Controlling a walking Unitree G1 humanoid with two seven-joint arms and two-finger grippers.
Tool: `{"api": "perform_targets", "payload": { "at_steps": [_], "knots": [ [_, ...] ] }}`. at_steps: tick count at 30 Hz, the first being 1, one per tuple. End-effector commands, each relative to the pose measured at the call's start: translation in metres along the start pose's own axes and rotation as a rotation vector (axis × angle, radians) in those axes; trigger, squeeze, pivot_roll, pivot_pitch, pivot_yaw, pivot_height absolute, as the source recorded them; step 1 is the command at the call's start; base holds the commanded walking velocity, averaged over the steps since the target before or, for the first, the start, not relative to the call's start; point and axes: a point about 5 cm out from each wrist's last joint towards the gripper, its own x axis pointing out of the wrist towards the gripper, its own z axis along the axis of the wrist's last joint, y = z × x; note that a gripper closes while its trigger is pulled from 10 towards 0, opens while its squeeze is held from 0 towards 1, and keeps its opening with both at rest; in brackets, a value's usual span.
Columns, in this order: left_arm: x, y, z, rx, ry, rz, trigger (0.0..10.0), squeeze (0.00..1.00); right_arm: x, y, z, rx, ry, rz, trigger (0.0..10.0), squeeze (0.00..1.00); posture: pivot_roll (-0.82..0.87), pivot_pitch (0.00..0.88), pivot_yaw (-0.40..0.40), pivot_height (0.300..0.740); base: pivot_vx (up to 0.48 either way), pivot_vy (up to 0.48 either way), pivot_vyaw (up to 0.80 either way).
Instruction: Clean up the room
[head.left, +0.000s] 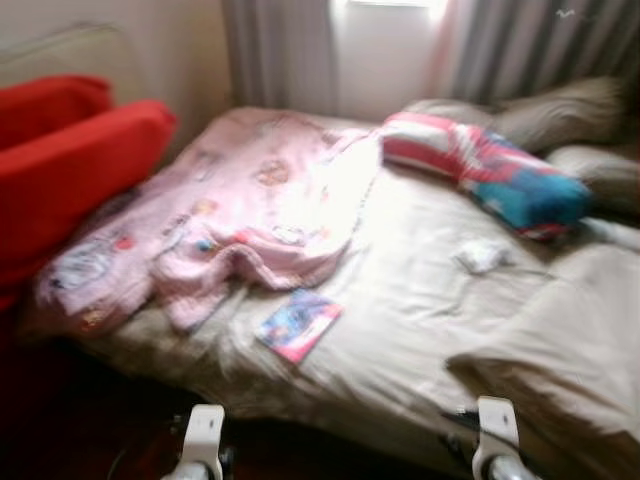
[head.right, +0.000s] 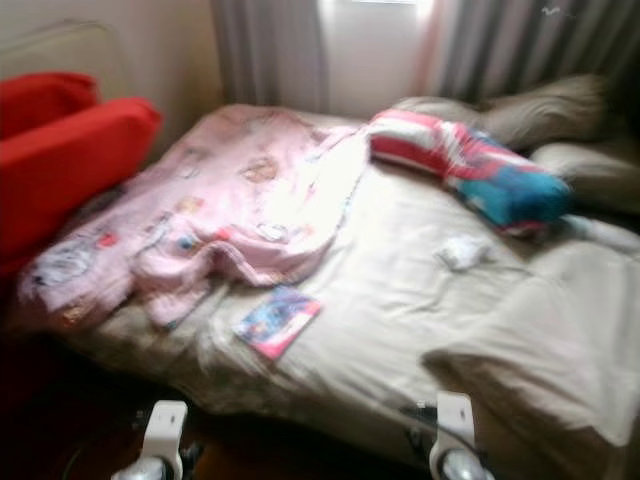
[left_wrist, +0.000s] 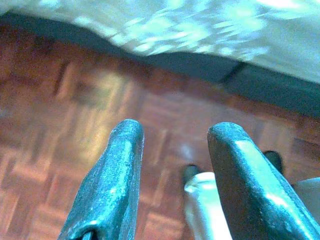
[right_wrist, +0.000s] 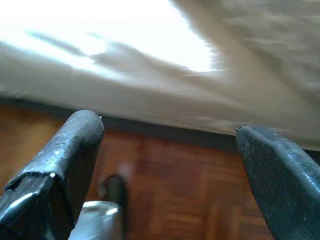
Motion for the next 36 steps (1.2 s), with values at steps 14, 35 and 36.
{"api": "perform_targets", "payload": {
  "at_steps": [14,35,36],
  "knots": [
    [-0.0012,0.0091,-0.0032,0.016,0.015,0.019,10.0,0.0,-0.0005,0.0097,-0.0076,-0.008,0.024,0.023,10.0,0.0,-0.02,0.0,-0.009,0.74,0.0,-0.336,-0.63],
    [-0.0016,0.011,-0.0044,0.037,0.021,0.015,10.0,0.0,-0.0007,0.0113,-0.0092,-0.011,0.026,0.026,10.0,0.0,-0.02,0.0,0.0,0.74,0.0,-0.015,0.0],
    [-0.0016,0.0115,-0.0042,0.038,0.021,0.016,10.0,0.0,-0.0006,0.0117,-0.0091,-0.011,0.026,0.027,10.0,0.0,-0.02,0.0,0.003,0.74,0.0,0.0,0.0]
  ]
}}
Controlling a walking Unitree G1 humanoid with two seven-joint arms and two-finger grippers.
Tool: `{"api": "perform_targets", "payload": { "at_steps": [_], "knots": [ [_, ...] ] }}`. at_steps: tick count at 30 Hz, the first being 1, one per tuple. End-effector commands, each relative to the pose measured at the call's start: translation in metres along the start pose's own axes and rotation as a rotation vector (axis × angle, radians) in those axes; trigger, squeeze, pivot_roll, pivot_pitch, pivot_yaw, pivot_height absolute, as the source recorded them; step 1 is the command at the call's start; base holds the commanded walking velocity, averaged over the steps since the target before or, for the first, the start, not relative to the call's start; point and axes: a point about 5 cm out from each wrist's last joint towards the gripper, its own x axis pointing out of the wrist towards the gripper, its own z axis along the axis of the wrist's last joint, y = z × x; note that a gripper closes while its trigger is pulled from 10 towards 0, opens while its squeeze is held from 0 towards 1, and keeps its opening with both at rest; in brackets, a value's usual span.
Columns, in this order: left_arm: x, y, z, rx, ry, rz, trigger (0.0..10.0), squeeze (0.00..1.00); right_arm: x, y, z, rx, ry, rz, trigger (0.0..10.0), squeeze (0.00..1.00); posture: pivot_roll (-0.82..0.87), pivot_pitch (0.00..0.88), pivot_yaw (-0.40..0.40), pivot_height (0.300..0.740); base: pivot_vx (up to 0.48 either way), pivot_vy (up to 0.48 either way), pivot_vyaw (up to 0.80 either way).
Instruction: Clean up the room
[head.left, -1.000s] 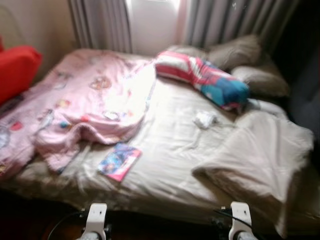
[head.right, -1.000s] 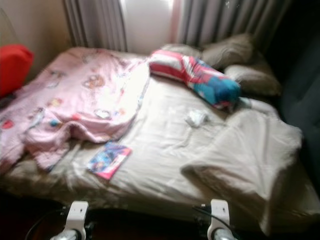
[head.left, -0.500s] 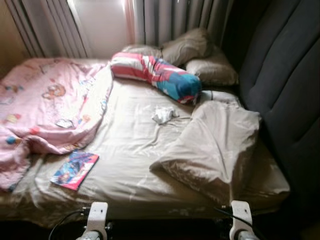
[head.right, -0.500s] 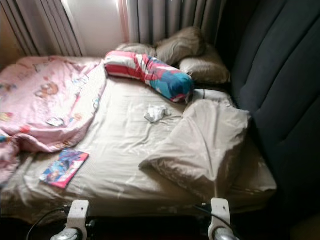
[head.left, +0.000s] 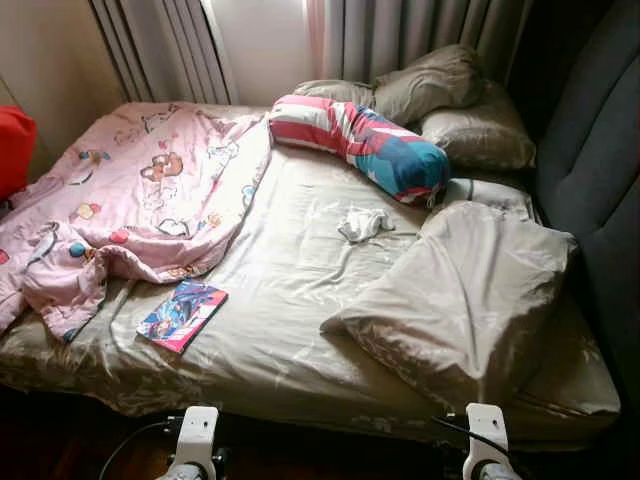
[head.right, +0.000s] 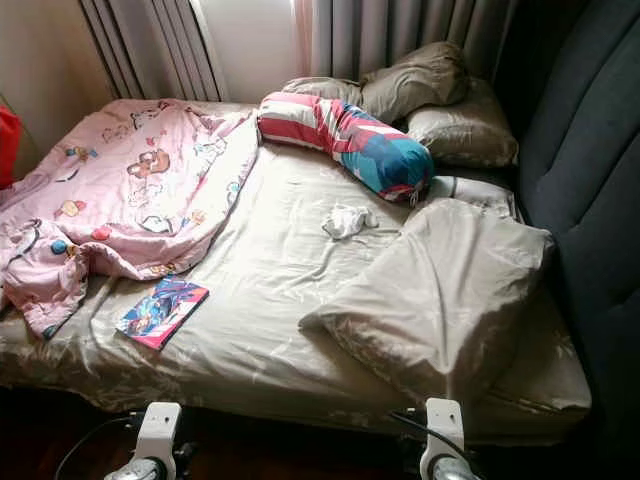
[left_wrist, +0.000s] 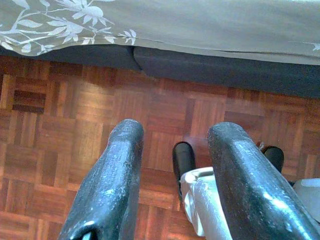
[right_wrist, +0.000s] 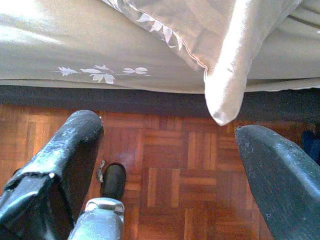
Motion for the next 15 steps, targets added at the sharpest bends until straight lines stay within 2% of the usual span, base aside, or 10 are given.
{"api": "perform_targets", "payload": {
  "at_steps": [1,15],
  "knots": [
    [-0.0006,0.0052,-0.0024,0.031,0.018,0.004,10.0,0.0,0.0001,0.0036,-0.0005,0.001,0.002,0.006,10.0,0.0,-0.02,0.0,0.003,0.74,0.0,0.0,0.0],
    [-0.0011,0.0144,-0.0001,0.06,0.017,0.014,10.0,0.0,0.0004,0.0124,-0.0004,0.042,-0.004,0.012,10.0,0.0,-0.03,0.011,0.037,0.74,0.0,0.0,0.0]
  ]
}}
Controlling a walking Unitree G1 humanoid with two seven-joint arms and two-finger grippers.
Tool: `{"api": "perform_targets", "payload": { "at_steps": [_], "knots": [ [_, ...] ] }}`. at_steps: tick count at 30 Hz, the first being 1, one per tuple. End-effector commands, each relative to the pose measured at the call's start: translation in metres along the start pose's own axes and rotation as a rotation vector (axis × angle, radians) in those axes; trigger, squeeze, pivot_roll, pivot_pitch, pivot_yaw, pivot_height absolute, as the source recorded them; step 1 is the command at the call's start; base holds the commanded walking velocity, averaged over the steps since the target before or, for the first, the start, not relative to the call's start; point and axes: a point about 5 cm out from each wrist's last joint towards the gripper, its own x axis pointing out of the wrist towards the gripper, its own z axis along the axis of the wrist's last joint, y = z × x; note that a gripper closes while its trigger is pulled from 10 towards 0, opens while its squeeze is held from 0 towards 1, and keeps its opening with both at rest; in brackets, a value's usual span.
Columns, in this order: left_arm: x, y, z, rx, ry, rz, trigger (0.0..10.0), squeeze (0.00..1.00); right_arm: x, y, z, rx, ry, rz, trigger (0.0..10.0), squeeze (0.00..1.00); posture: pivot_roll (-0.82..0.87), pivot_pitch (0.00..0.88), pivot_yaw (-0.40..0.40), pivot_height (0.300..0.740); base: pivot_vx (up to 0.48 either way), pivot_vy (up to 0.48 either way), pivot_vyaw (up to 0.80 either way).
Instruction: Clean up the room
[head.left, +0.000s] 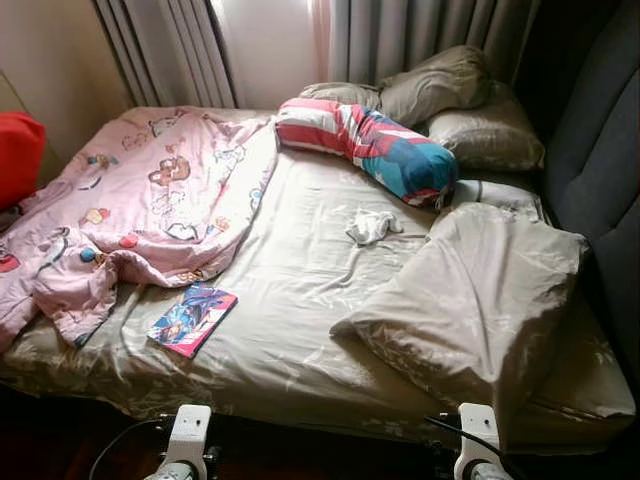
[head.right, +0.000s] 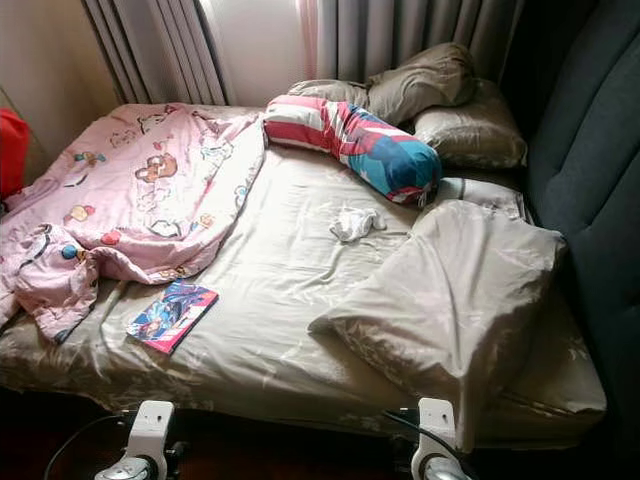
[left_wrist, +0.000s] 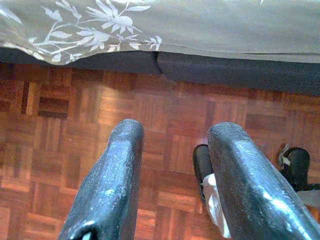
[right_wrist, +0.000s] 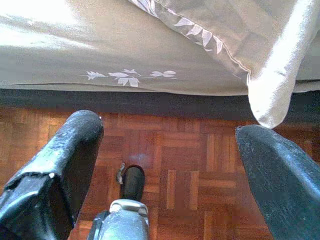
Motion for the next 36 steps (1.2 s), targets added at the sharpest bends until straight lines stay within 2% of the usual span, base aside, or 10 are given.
{"api": "perform_targets", "payload": {
  "at_steps": [1,7,15,31,36],
  "knots": [
    [-0.0004,0.0026,-0.0021,0.014,0.017,-0.004,10.0,0.0,0.0001,0.0009,0.001,0.022,-0.006,-0.005,10.0,0.0,-0.03,0.012,0.036,0.74,0.0,0.0,0.0],
    [0.0,0.0,-0.0016,0.01,0.017,-0.008,10.0,0.0,0.0001,-0.0016,0.0009,0.025,0.003,-0.011,10.0,0.0,-0.03,0.012,0.028,0.74,0.0,0.0,-0.16],
    [0.0003,-0.0022,-0.0012,-0.001,0.018,-0.007,10.0,0.0,0.0002,-0.0036,0.0024,0.003,0.003,-0.008,10.0,0.0,-0.02,0.013,0.014,0.74,0.091,0.0,-0.75],
    [0.0004,-0.0028,-0.0009,-0.003,0.016,-0.009,10.0,0.0,0.0002,-0.0043,0.0041,0.004,-0.015,-0.015,10.0,0.0,-0.02,0.014,0.015,0.74,0.294,0.0,0.0],
    [0.0003,-0.0023,-0.0009,-0.009,0.012,-0.003,10.0,0.0,0.0002,-0.0043,0.0042,0.003,-0.018,-0.019,10.0,0.0,-0.02,0.014,0.016,0.74,0.0,0.0,0.0]
  ]
}}
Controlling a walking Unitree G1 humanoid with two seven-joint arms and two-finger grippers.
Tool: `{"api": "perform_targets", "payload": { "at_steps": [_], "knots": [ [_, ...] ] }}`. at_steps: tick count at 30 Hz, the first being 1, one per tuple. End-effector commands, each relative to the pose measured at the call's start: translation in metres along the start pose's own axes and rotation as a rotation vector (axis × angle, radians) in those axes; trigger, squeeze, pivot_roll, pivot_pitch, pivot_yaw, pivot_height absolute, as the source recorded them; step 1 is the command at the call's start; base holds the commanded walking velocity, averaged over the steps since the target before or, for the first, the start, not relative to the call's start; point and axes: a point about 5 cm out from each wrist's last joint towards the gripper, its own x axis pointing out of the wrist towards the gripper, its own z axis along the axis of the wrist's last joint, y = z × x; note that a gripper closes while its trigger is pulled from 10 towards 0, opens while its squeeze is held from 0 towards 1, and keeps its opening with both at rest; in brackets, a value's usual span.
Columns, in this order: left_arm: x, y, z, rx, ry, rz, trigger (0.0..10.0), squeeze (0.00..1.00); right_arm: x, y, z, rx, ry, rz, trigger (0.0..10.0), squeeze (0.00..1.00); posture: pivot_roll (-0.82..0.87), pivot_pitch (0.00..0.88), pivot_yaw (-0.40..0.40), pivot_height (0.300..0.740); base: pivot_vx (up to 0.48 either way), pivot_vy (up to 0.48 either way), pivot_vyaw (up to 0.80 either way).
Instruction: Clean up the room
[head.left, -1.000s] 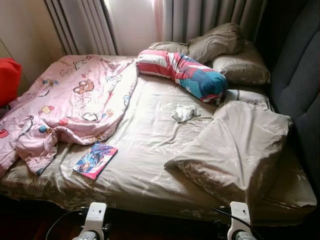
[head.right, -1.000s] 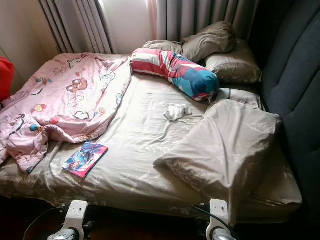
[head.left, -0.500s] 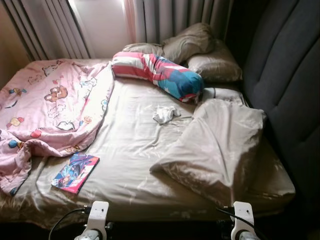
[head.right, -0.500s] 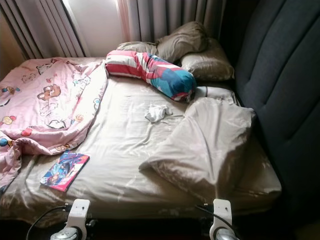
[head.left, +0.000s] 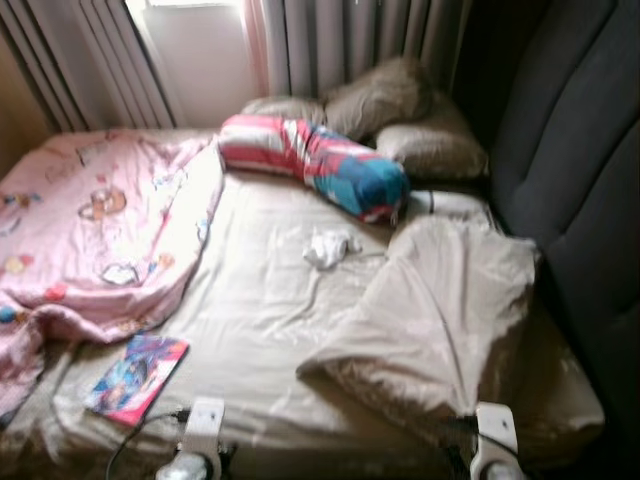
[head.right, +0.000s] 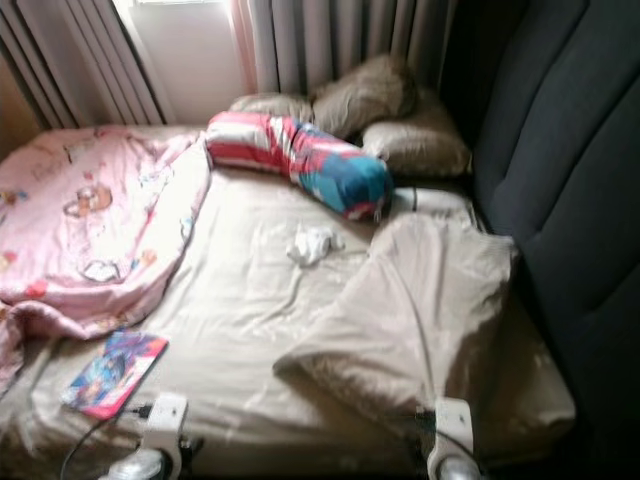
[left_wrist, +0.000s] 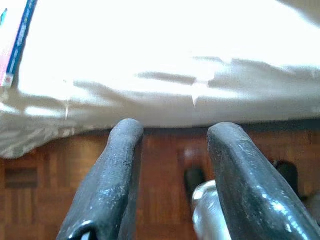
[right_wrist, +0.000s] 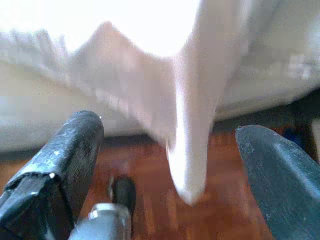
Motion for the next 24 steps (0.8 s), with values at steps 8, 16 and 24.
{"api": "perform_targets", "payload": {
  "at_steps": [8,16,24],
  "knots": [
    [-0.003,0.01,-0.01,-0.004,0.017,0.029,10.0,0.0,-0.001,0.008,0.002,0.061,-0.087,-0.009,10.0,0.0,-0.06,0.02,0.03,0.74,0.0,0.0,0.0],
    [-0.004,0.012,-0.009,-0.021,-0.013,0.042,10.0,0.0,-0.003,0.009,0.009,0.111,-0.19,-0.003,10.0,0.0,-0.06,0.02,0.031,0.74,0.0,0.0,0.0],
    [-0.007,0.015,-0.003,-0.119,-0.149,0.092,10.0,0.0,-0.006,0.003,0.034,0.025,-0.36,-0.054,10.0,0.0,-0.1,0.034,0.036,0.74,0.0,0.0,0.0]
  ]
}}
